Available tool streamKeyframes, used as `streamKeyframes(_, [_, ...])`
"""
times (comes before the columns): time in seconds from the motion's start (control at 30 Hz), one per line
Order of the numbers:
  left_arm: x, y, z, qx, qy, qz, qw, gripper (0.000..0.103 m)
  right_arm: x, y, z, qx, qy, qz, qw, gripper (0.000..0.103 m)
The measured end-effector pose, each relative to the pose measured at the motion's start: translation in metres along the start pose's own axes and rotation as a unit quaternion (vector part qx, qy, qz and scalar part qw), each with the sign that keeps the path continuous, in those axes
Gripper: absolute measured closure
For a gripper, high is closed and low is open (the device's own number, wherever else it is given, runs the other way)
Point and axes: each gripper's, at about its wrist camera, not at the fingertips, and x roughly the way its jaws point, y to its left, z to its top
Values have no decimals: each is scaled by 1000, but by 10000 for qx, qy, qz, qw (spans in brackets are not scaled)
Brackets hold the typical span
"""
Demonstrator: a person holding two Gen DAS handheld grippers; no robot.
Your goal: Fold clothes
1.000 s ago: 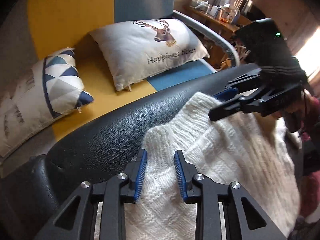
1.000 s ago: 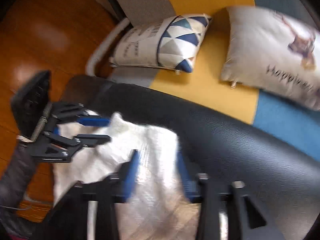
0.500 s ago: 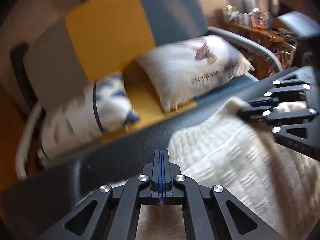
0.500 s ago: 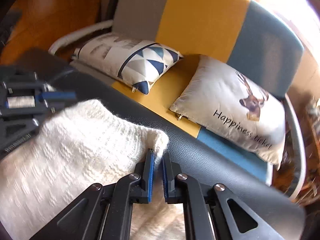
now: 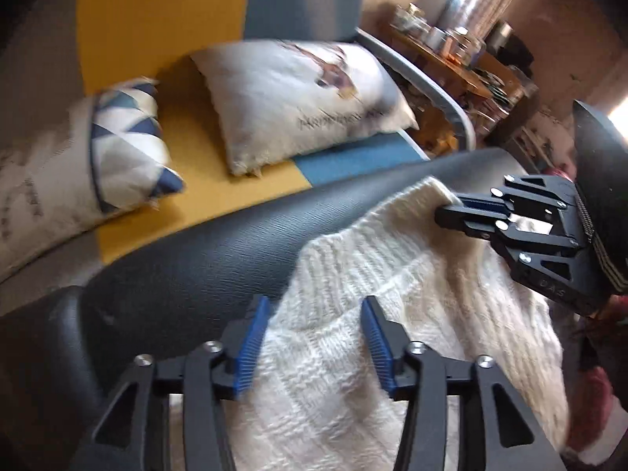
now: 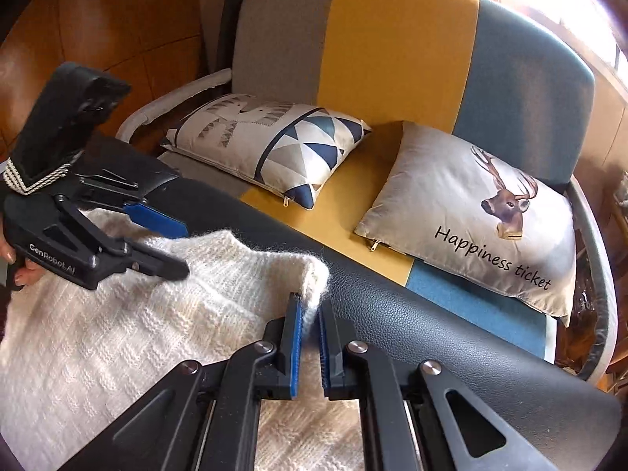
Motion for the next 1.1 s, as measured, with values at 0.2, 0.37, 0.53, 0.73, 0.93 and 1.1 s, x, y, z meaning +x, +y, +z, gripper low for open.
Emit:
streamKeyframes(0.2, [-14, -20, -18, 211, -600, 702, 9955, 97, -11, 5, -4, 12, -385, -122, 9992, 97])
streamKeyframes(0.37, [1, -38, -28, 197, -1033, 2024, 9736, 96, 21, 13, -13, -25, -112, -638, 9979, 97])
streamKeyframes(0.53, [8, -52, -31, 349, -1131, 2528, 9603, 96, 28, 7, -14, 458, -82, -541, 9975, 94])
streamKeyframes(0.73, [-58, -8, -49, -900, -1486, 1597, 9718, 84, -16, 9, -11, 595, -500, -373, 9963, 78])
streamKeyframes(0.93, [-151, 63, -125, -2178, -1770, 1664, 9453, 68, -42, 60, -14, 371, -502, 503, 9968, 78])
streamKeyframes(1.1, [-225, 129, -222, -3175, -1834, 2193, 9041, 68, -34, 129, -8, 41, -265, 1295, 9912, 78])
